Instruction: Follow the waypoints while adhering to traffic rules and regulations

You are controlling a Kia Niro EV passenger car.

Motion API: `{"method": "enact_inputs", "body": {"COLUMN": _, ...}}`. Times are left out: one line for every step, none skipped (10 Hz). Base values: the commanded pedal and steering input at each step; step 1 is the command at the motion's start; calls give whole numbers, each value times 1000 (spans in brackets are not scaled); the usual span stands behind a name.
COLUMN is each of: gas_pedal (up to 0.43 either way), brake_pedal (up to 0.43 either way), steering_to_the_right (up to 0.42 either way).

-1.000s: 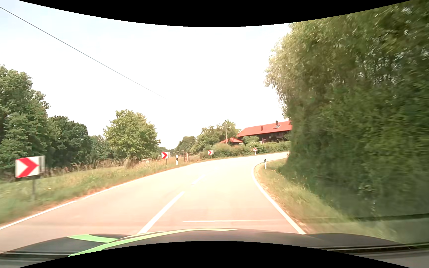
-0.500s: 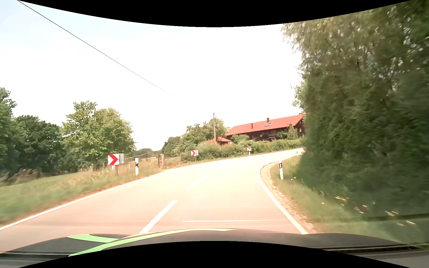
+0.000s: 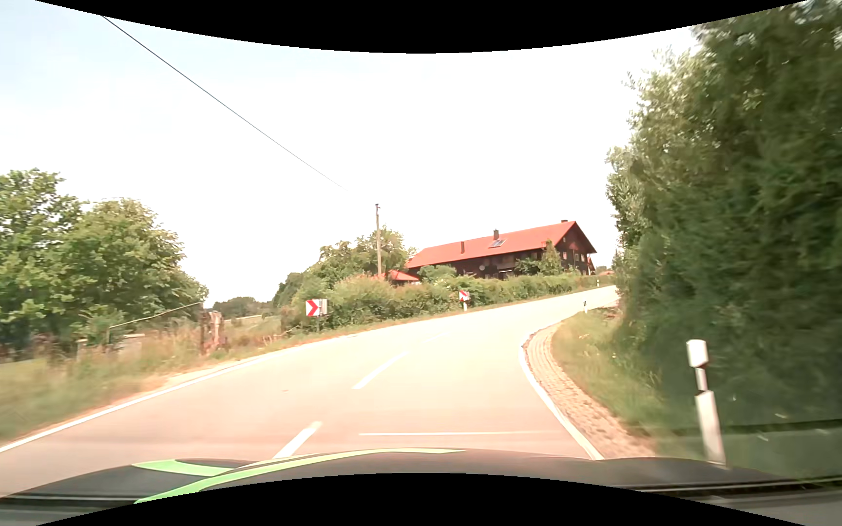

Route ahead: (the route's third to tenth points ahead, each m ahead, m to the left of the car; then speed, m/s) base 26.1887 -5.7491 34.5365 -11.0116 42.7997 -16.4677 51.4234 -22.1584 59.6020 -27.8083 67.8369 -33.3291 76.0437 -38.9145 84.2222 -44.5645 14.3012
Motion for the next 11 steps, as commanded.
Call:
{"method": "enact_inputs", "body": {"gas_pedal": 67, "brake_pedal": 0, "steering_to_the_right": 80}}
{"method": "enact_inputs", "body": {"gas_pedal": 67, "brake_pedal": 0, "steering_to_the_right": 84}}
{"method": "enact_inputs", "body": {"gas_pedal": 67, "brake_pedal": 0, "steering_to_the_right": 91}}
{"method": "enact_inputs", "body": {"gas_pedal": 79, "brake_pedal": 0, "steering_to_the_right": 96}}
{"method": "enact_inputs", "body": {"gas_pedal": 79, "brake_pedal": 0, "steering_to_the_right": 100}}
{"method": "enact_inputs", "body": {"gas_pedal": 87, "brake_pedal": 0, "steering_to_the_right": 103}}
{"method": "enact_inputs", "body": {"gas_pedal": 87, "brake_pedal": 0, "steering_to_the_right": 106}}
{"method": "enact_inputs", "body": {"gas_pedal": 110, "brake_pedal": 0, "steering_to_the_right": 107}}
{"method": "enact_inputs", "body": {"gas_pedal": 110, "brake_pedal": 0, "steering_to_the_right": 109}}
{"method": "enact_inputs", "body": {"gas_pedal": 138, "brake_pedal": 0, "steering_to_the_right": 110}}
{"method": "enact_inputs", "body": {"gas_pedal": 157, "brake_pedal": 0, "steering_to_the_right": 111}}
